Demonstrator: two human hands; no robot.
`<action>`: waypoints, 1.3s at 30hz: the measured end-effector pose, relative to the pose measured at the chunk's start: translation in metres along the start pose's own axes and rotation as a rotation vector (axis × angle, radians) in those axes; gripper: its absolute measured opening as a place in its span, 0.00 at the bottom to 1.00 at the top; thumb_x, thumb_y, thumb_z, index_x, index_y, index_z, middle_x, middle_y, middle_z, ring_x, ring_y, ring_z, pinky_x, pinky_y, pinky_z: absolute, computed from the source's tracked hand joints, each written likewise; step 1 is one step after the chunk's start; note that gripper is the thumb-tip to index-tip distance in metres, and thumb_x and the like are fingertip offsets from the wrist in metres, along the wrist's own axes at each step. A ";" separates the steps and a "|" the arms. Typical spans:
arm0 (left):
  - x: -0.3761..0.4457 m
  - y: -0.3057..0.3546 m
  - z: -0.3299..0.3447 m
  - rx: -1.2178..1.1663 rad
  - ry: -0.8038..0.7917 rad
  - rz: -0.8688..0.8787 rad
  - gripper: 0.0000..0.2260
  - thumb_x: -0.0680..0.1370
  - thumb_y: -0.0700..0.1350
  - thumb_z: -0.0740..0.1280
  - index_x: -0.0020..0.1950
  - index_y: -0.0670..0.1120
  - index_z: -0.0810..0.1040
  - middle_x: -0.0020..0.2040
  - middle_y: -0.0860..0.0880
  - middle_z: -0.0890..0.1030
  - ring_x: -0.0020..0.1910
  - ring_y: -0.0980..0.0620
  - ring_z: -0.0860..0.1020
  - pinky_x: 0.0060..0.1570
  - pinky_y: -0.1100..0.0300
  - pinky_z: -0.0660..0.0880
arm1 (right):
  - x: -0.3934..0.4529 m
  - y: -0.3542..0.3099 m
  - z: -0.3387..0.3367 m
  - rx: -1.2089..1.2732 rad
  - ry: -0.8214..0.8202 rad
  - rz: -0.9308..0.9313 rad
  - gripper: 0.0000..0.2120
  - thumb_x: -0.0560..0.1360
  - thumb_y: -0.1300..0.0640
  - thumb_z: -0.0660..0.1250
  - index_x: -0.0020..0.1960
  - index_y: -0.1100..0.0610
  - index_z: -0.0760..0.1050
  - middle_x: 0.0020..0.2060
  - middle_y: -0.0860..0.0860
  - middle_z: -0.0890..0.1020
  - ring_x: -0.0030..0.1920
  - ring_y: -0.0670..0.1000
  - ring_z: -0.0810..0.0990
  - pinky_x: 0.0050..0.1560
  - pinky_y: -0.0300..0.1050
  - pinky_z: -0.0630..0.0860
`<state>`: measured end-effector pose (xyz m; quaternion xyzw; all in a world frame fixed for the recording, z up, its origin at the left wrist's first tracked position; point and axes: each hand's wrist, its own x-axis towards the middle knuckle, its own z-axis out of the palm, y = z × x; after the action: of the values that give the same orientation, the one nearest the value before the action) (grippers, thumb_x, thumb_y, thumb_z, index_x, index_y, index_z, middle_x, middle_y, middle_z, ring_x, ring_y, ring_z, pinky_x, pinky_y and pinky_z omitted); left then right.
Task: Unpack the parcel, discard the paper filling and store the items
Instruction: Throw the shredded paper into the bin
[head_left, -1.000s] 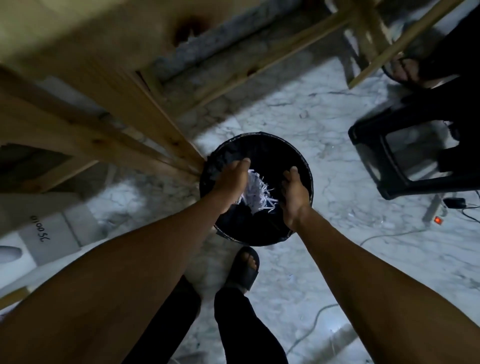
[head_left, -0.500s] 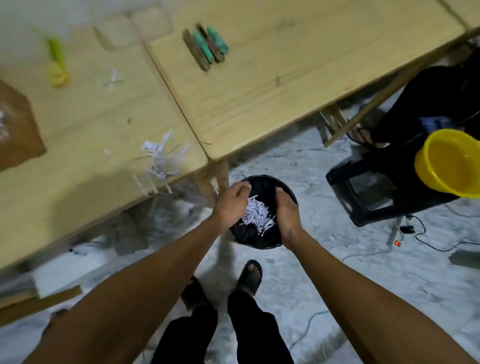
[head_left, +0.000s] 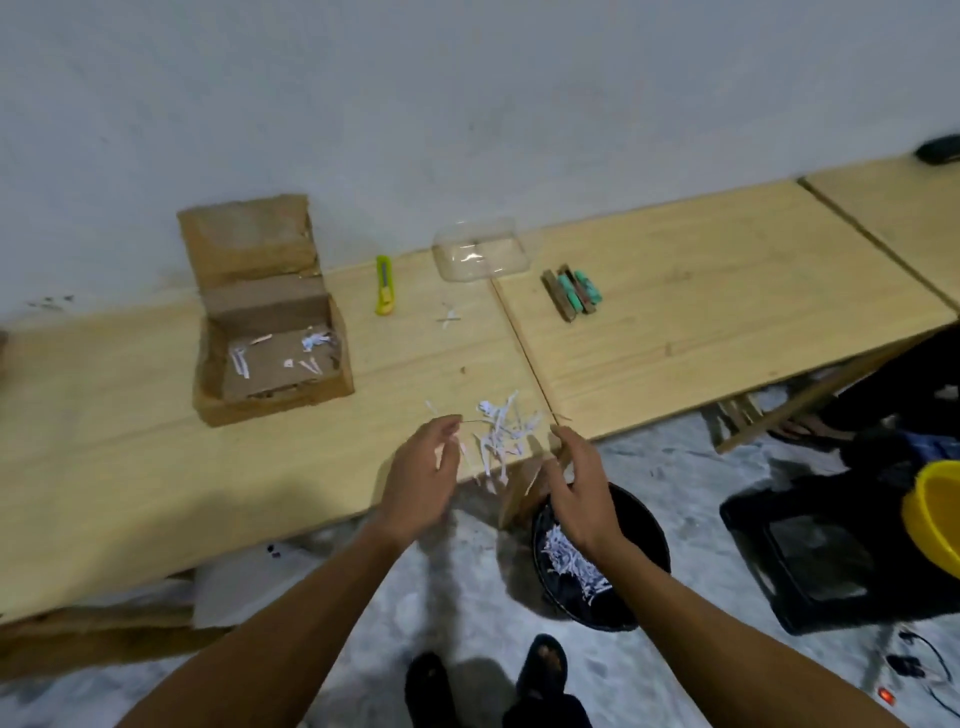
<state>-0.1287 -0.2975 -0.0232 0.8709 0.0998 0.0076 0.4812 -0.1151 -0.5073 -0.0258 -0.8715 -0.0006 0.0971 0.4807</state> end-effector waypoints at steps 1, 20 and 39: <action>0.006 -0.012 -0.008 0.035 0.054 -0.016 0.14 0.82 0.46 0.60 0.67 0.51 0.74 0.64 0.52 0.78 0.62 0.54 0.75 0.62 0.57 0.72 | 0.008 -0.006 0.005 -0.030 -0.031 -0.044 0.21 0.82 0.48 0.57 0.73 0.51 0.65 0.73 0.51 0.67 0.73 0.51 0.63 0.72 0.51 0.63; 0.062 -0.099 -0.001 0.663 0.283 -0.125 0.24 0.80 0.53 0.56 0.74 0.46 0.68 0.76 0.46 0.65 0.77 0.45 0.60 0.75 0.44 0.55 | 0.279 -0.068 0.122 -0.673 -0.353 -0.308 0.31 0.77 0.39 0.53 0.75 0.54 0.60 0.76 0.60 0.58 0.76 0.60 0.54 0.73 0.64 0.55; 0.061 -0.093 -0.004 0.602 0.258 -0.172 0.24 0.79 0.53 0.53 0.75 0.49 0.64 0.78 0.49 0.60 0.79 0.49 0.54 0.77 0.48 0.47 | 0.152 -0.023 0.017 -0.786 -0.735 -0.791 0.37 0.74 0.27 0.52 0.78 0.40 0.50 0.79 0.49 0.55 0.79 0.52 0.48 0.77 0.58 0.45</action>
<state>-0.0850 -0.2352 -0.1042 0.9542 0.2305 0.0472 0.1847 0.0331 -0.4663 -0.0414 -0.8262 -0.5192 0.1967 0.0955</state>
